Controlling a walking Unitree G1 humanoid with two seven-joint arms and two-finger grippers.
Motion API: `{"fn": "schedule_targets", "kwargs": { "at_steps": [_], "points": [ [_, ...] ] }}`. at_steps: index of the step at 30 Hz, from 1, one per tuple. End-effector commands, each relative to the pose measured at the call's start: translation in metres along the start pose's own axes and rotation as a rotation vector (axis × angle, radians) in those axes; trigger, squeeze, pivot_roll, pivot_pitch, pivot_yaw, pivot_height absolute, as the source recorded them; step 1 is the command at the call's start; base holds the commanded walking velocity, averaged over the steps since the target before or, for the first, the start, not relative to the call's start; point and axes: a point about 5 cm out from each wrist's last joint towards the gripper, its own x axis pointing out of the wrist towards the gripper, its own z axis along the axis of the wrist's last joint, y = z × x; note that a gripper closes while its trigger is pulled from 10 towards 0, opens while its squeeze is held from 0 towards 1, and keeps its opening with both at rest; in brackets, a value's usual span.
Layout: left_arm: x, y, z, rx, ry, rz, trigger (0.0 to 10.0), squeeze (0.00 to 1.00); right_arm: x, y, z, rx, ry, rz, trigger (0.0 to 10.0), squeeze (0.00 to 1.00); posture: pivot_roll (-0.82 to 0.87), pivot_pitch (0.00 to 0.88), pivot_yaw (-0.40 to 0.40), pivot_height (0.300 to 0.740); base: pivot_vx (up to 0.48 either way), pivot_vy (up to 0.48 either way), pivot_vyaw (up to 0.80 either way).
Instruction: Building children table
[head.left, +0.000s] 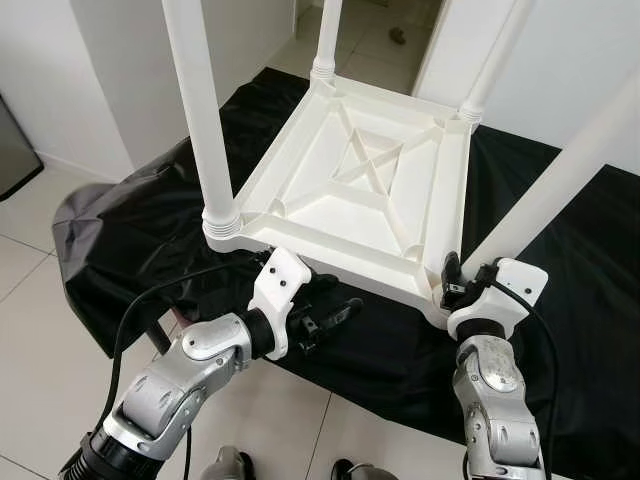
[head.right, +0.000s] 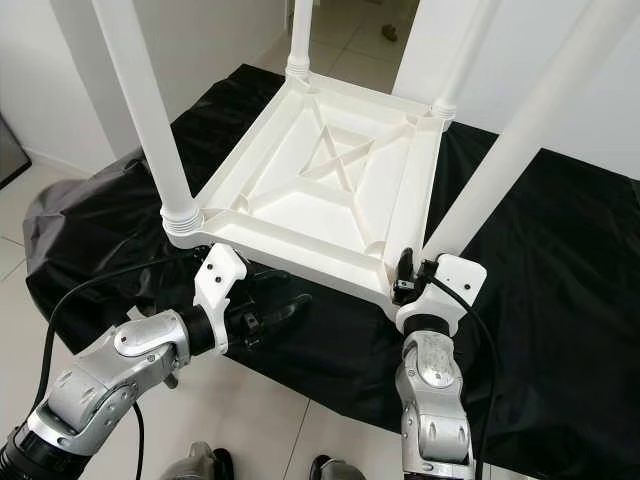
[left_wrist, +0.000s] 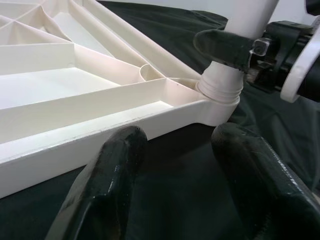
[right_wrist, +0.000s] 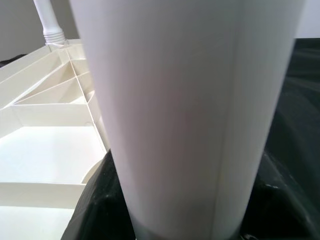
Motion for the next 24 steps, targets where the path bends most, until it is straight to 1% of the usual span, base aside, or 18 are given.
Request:
{"fn": "schedule_targets", "kwargs": {
  "at_steps": [1, 2, 3, 4, 5, 13, 15, 16, 17, 18, 19, 21, 22, 24],
  "points": [
    [0.000, -0.007, -0.001, -0.006, 0.007, -0.079, 10.0, 0.00, 0.001, -0.021, -0.015, -0.066, 0.080, -0.082, 0.0, 0.00, 0.01, 0.159, -0.059, 0.740, 0.000, 0.000, 0.00],
    [0.001, -0.006, -0.001, -0.005, 0.006, -0.079, 10.0, 0.00, 0.001, -0.021, -0.014, -0.067, 0.077, -0.084, 2.4, 0.00, 0.01, 0.158, -0.059, 0.740, 0.000, 0.000, 0.00],
    [0.001, -0.006, -0.001, -0.005, 0.006, -0.079, 10.0, 0.00, 0.001, -0.021, -0.014, -0.067, 0.077, -0.084, 2.4, 0.00, 0.01, 0.158, -0.059, 0.740, 0.000, 0.000, 0.00],
    [0.001, -0.006, 0.000, -0.004, 0.006, -0.079, 10.0, 0.00, 0.002, -0.020, -0.013, -0.070, 0.072, -0.087, 5.6, 0.00, 0.01, 0.158, -0.060, 0.740, 0.000, 0.000, 0.00],
    [0.001, -0.006, 0.000, -0.004, 0.005, -0.079, 10.0, 0.00, 0.002, -0.019, -0.013, -0.070, 0.072, -0.085, 10.0, 0.00, 0.01, 0.158, -0.060, 0.740, 0.000, 0.000, 0.00],
    [0.001, -0.007, -0.001, -0.006, 0.007, -0.080, 10.0, 0.00, 0.004, -0.018, -0.011, -0.077, 0.057, -0.080, 10.0, 0.00, 0.01, 0.156, -0.065, 0.740, 0.000, 0.000, 0.00],
    [0.000, -0.007, -0.001, -0.006, 0.006, -0.077, 10.0, 0.00, 0.005, -0.016, -0.007, -0.062, 0.035, -0.023, 10.0, 0.00, 0.01, 0.150, -0.065, 0.740, 0.000, 0.000, 0.00],
    [0.000, -0.007, -0.001, -0.006, 0.006, -0.077, 10.0, 0.00, 0.005, -0.016, -0.007, -0.062, 0.035, -0.023, 10.0, 0.00, 0.01, 0.150, -0.065, 0.740, 0.000, 0.000, 0.00],
    [0.001, -0.007, -0.001, -0.006, 0.006, -0.077, 10.0, 0.00, 0.006, -0.015, -0.006, -0.049, 0.027, 0.003, 10.0, 0.17, 0.01, 0.148, -0.066, 0.740, 0.000, 0.000, 0.00],
    [0.001, -0.007, -0.001, -0.006, 0.006, -0.077, 10.0, 0.00, 0.006, -0.015, -0.006, -0.049, 0.027, 0.003, 10.0, 0.17, 0.01, 0.148, -0.066, 0.740, 0.000, 0.000, 0.00],
    [0.001, -0.007, -0.001, -0.005, 0.006, -0.077, 10.0, 0.00, 0.007, -0.012, -0.005, -0.026, 0.022, 0.067, 10.0, 1.00, 0.01, 0.147, -0.065, 0.740, 0.000, 0.000, 0.00],
    [0.001, -0.007, -0.001, -0.003, 0.006, -0.077, 10.0, 0.00, 0.008, -0.008, -0.002, -0.004, 0.009, 0.158, 10.0, 1.00, 0.02, 0.144, -0.065, 0.740, 0.000, 0.000, 0.00],
    [0.001, -0.007, -0.001, -0.003, 0.006, -0.077, 10.0, 0.00, 0.008, -0.008, -0.002, -0.004, 0.009, 0.158, 10.0, 1.00, 0.02, 0.144, -0.065, 0.740, 0.000, 0.000, 0.00],
    [0.001, -0.006, 0.000, -0.001, 0.005, -0.076, 10.0, 0.00, 0.011, -0.007, 0.001, -0.009, -0.005, 0.230, 10.0, 1.00, 0.02, 0.141, -0.064, 0.740, 0.000, 0.000, 0.00]
  ]
}}
